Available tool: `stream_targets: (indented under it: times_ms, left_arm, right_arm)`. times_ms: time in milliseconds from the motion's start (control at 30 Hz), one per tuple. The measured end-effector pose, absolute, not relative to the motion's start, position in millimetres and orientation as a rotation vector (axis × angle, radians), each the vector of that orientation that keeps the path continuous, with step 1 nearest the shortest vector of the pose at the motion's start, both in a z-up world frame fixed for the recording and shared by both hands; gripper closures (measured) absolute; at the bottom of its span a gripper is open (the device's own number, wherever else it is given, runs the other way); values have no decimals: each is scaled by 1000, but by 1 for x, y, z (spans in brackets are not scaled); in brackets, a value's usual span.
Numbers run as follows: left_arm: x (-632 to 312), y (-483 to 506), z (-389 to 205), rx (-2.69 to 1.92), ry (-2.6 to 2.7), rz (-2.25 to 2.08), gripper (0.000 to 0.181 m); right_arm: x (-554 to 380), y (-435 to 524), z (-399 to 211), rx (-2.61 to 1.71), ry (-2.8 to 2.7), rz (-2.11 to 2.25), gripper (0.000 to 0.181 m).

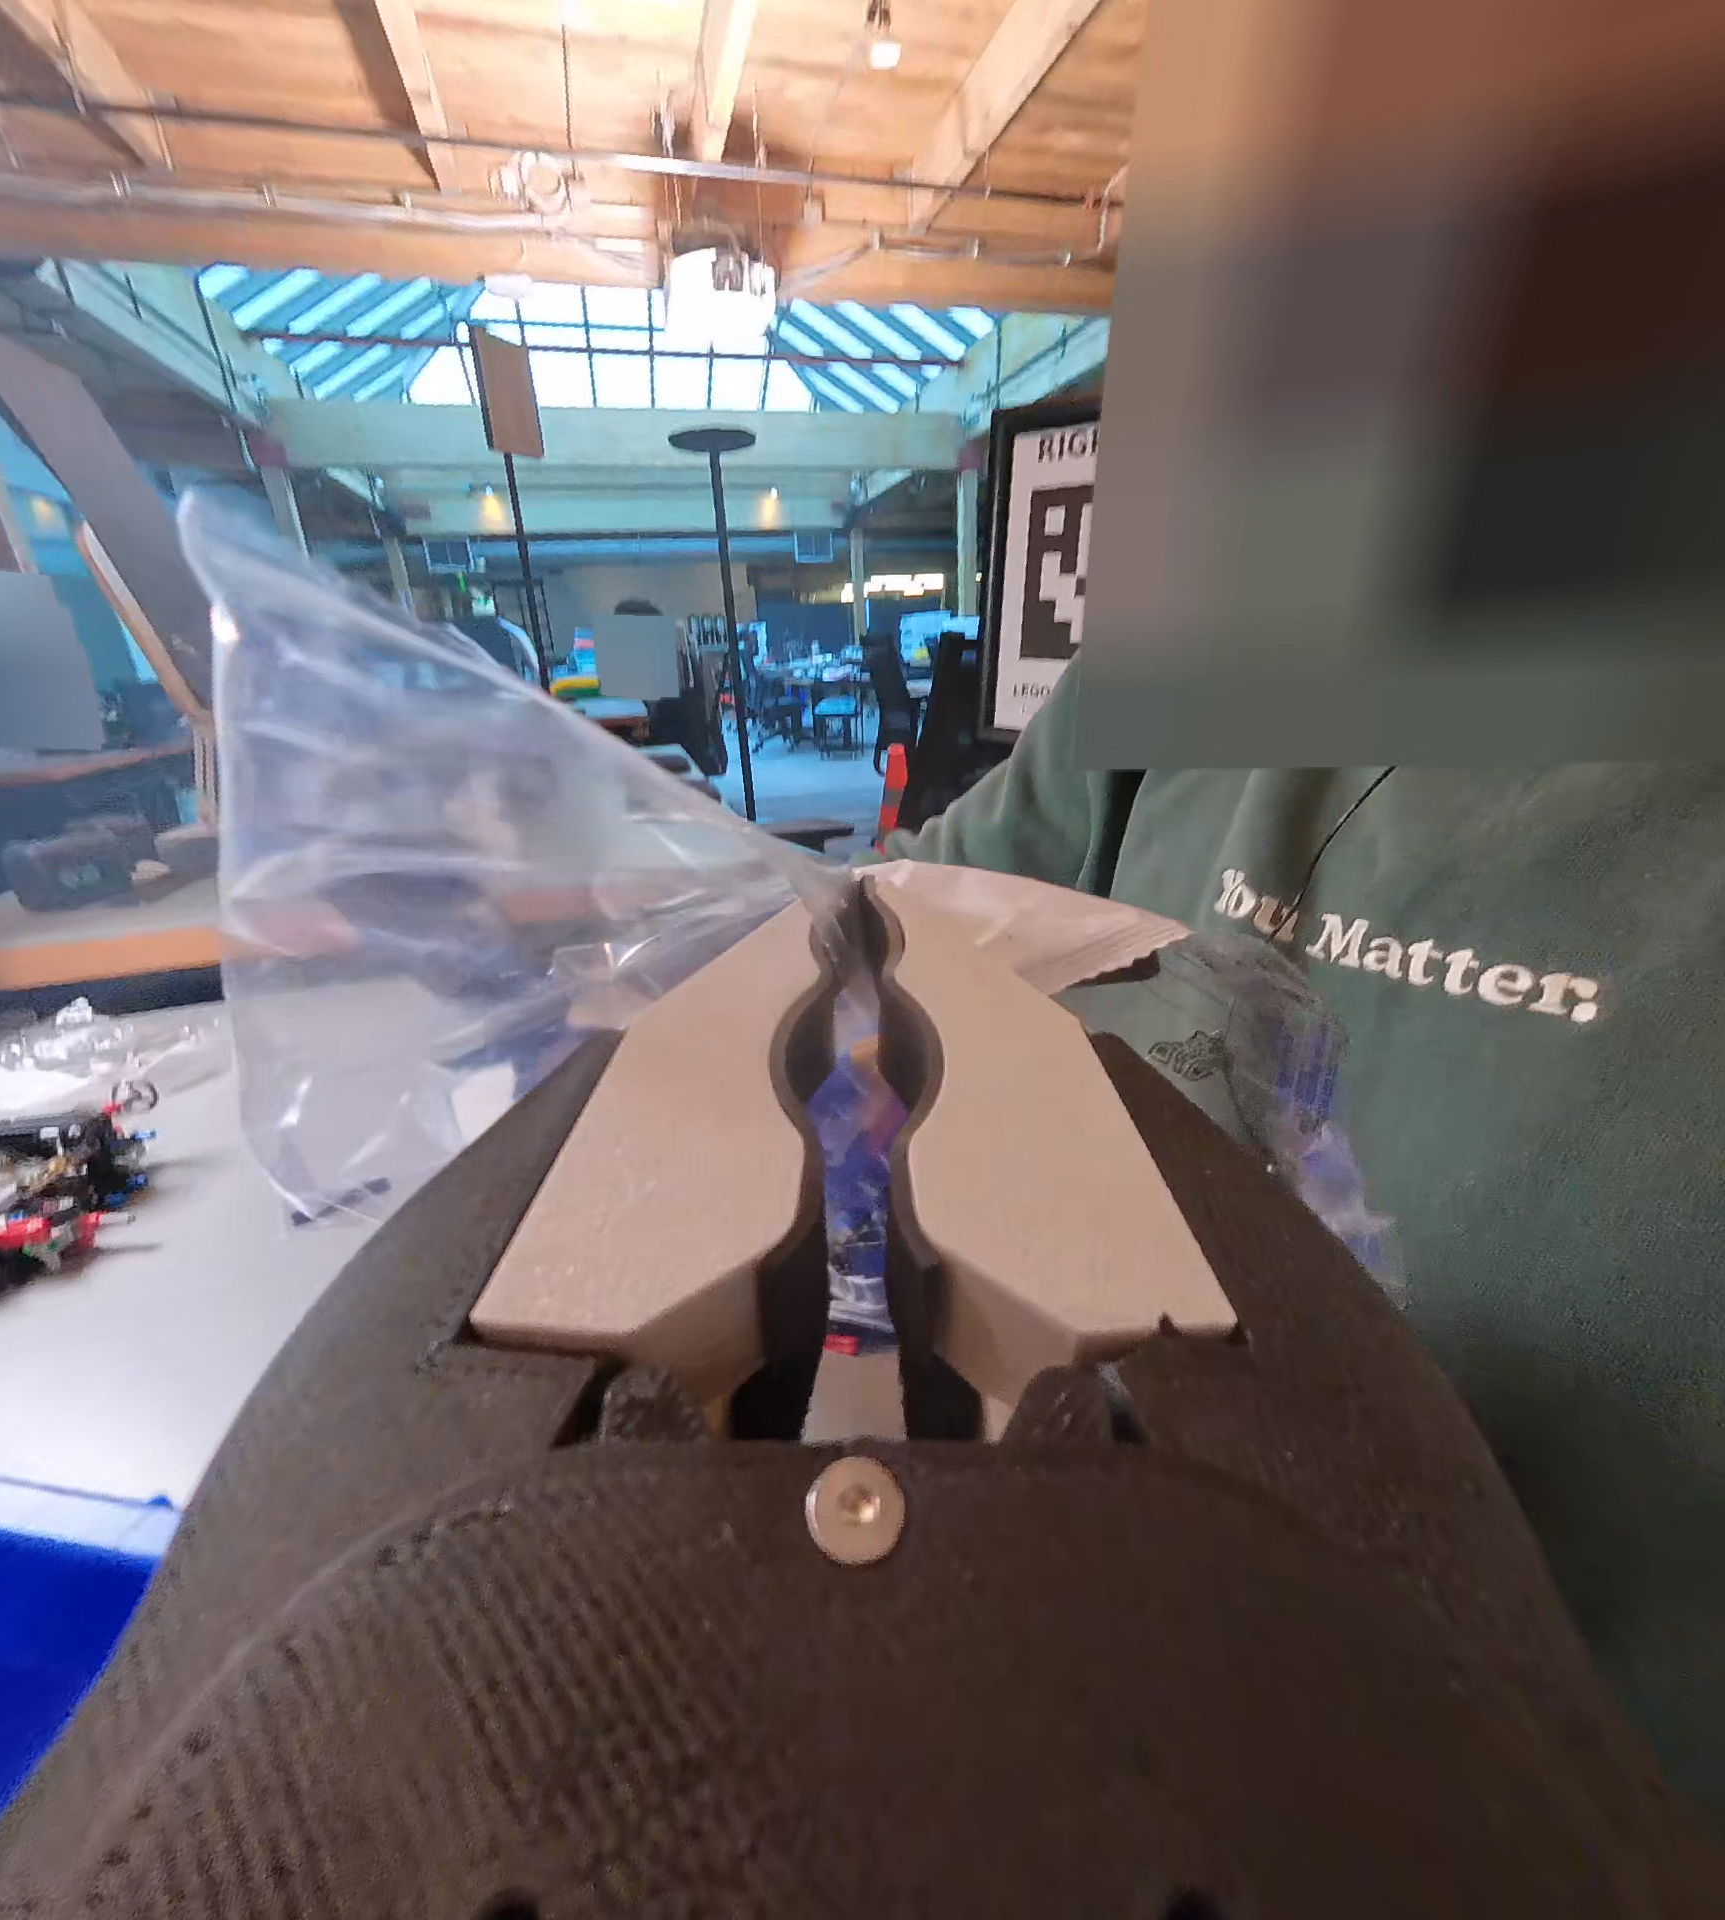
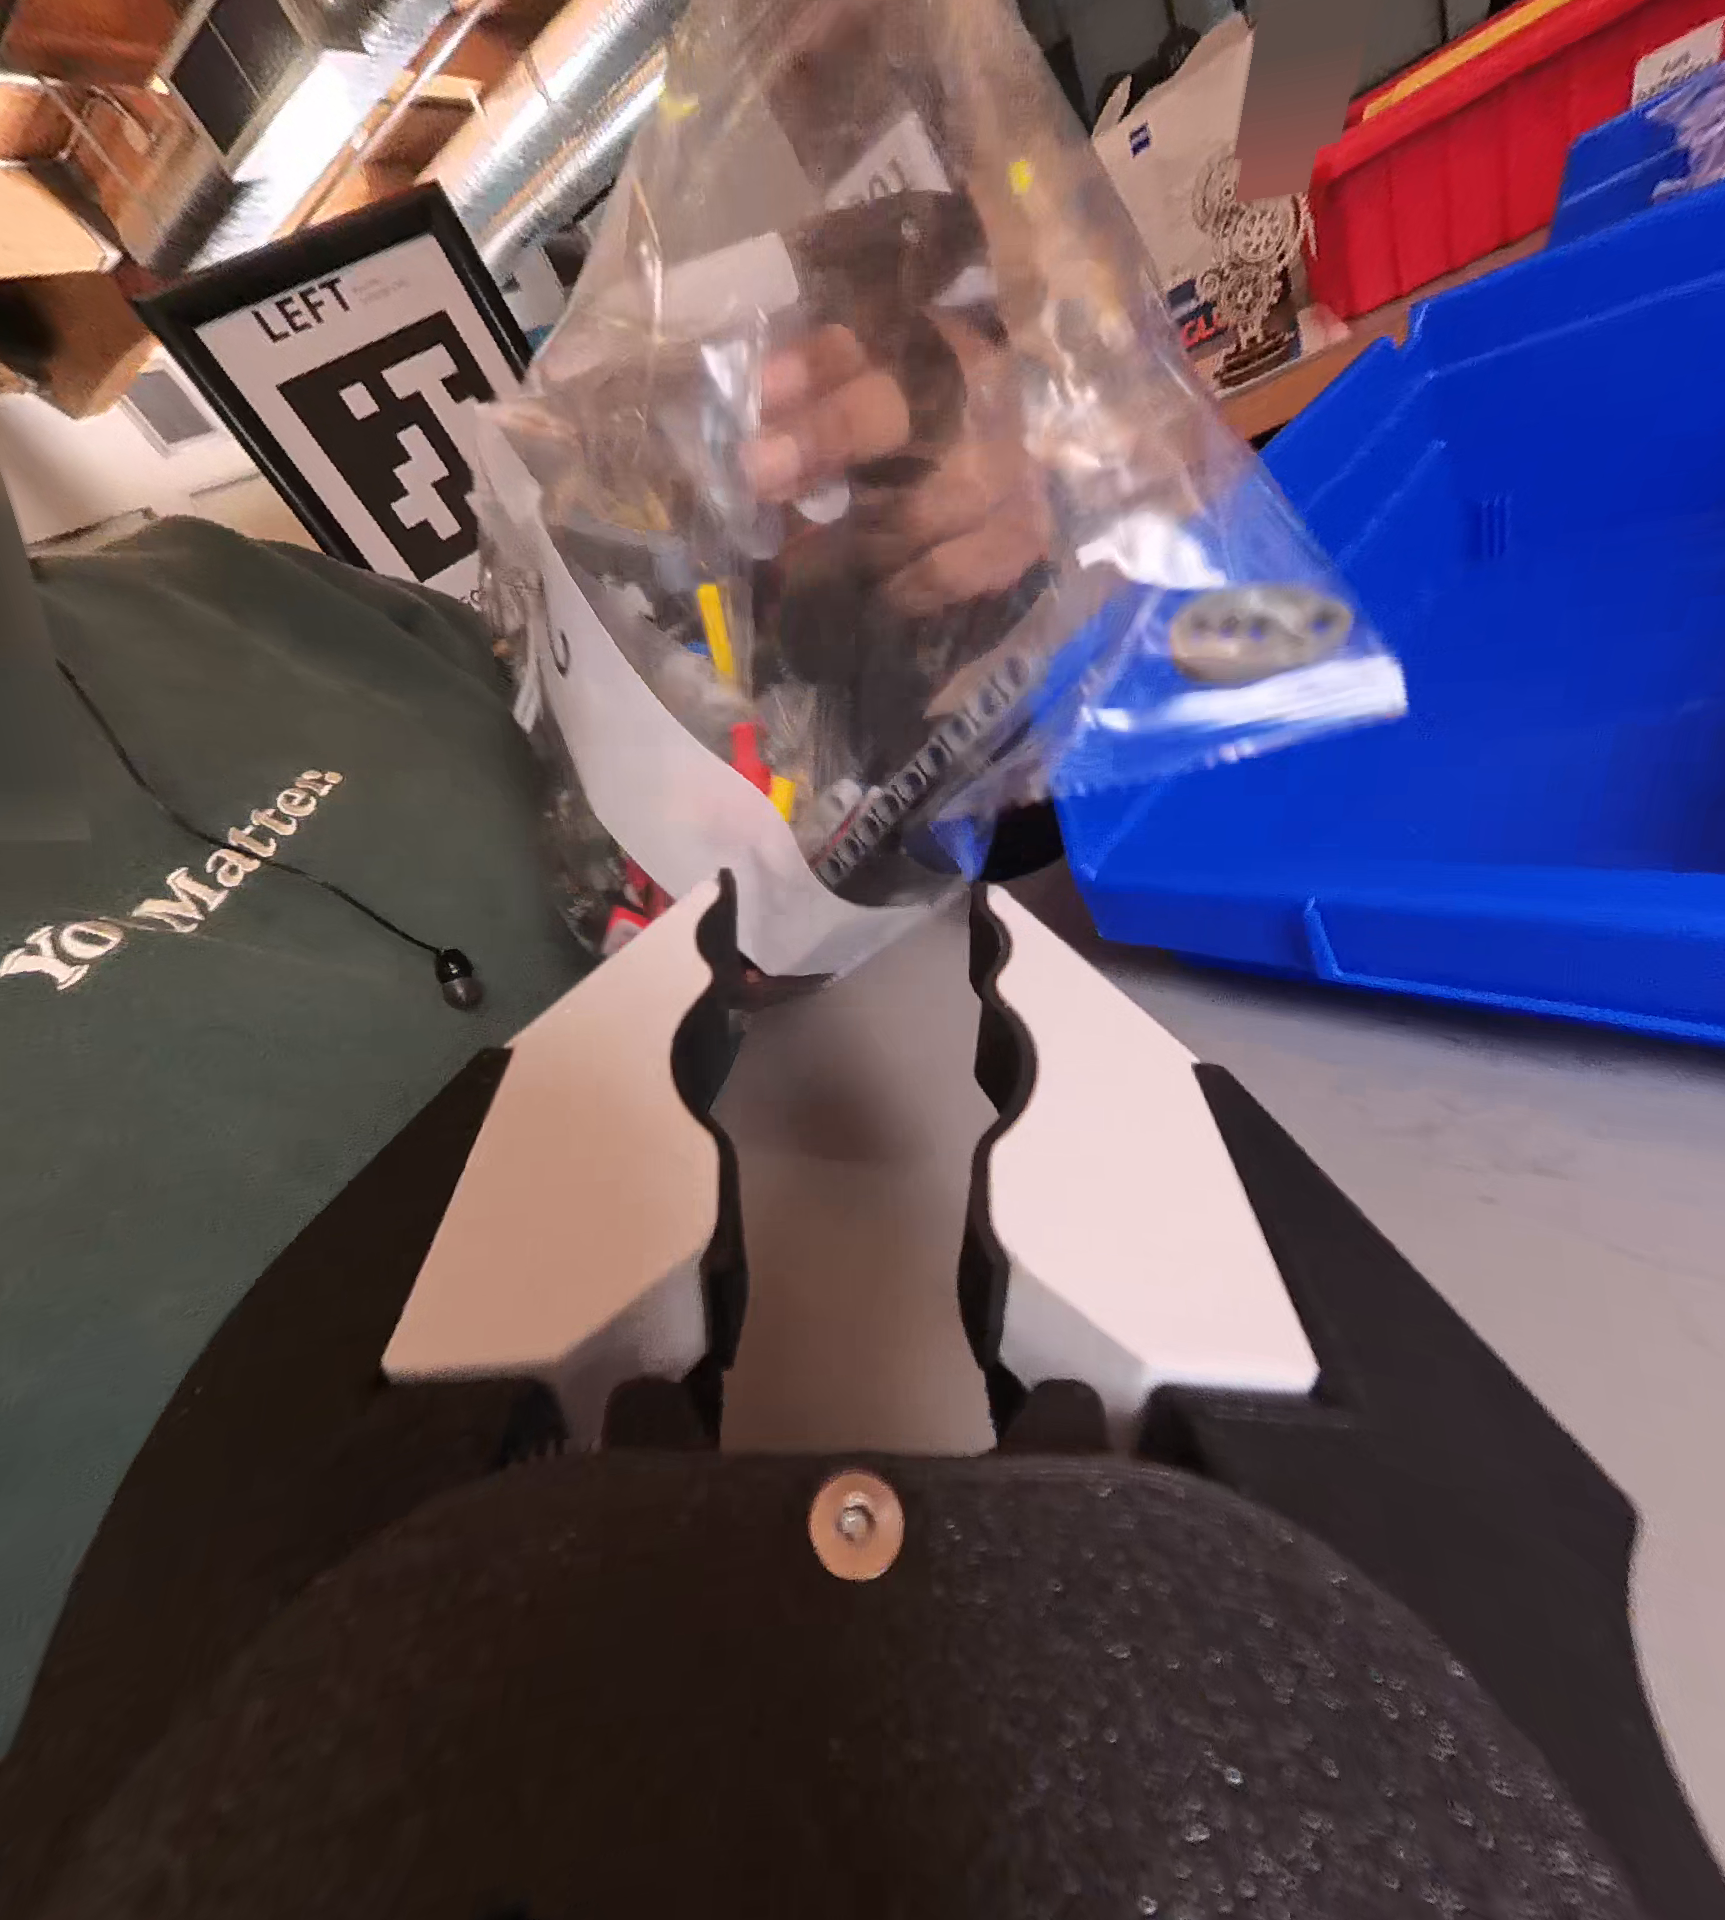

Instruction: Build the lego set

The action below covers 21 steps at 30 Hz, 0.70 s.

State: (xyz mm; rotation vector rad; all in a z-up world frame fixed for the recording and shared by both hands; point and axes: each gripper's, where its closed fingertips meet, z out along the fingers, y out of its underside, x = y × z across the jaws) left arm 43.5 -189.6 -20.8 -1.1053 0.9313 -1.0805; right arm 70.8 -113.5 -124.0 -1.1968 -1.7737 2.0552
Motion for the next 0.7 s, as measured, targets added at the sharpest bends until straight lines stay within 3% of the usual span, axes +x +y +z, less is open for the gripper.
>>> stream_targets:
  times_ms: [33,133,267,300,400,500,700]
  left_arm:
    - [43,-192,-15,-1076,926,-1085,181]
    - [44,-194,4,-1008,922,-1045,181]
    - [43,-191,33,-906,893,-973,181]
    - [41,-191,39,-881,878,-953,181]
    - [28,-196,52,-826,824,-902,181]
    - [14,-207,48,-848,795,-847,181]
    - [-4,-181,-30,-1302,642,-634,181]
  right_arm:
    - [70,-111,-128,-1211,-1772,2037,134]
    - [72,-122,-138,-1262,-1802,2088,109]
    - [81,-177,-132,-1151,-1926,2151,97]
    - [81,-188,-131,-1122,-1925,2139,104]
    - [80,-197,-115,-1049,-1832,2112,162]
    - [95,-173,-88,-982,-1778,2023,177]
    - [140,-104,-39,-992,-1931,1592,180]
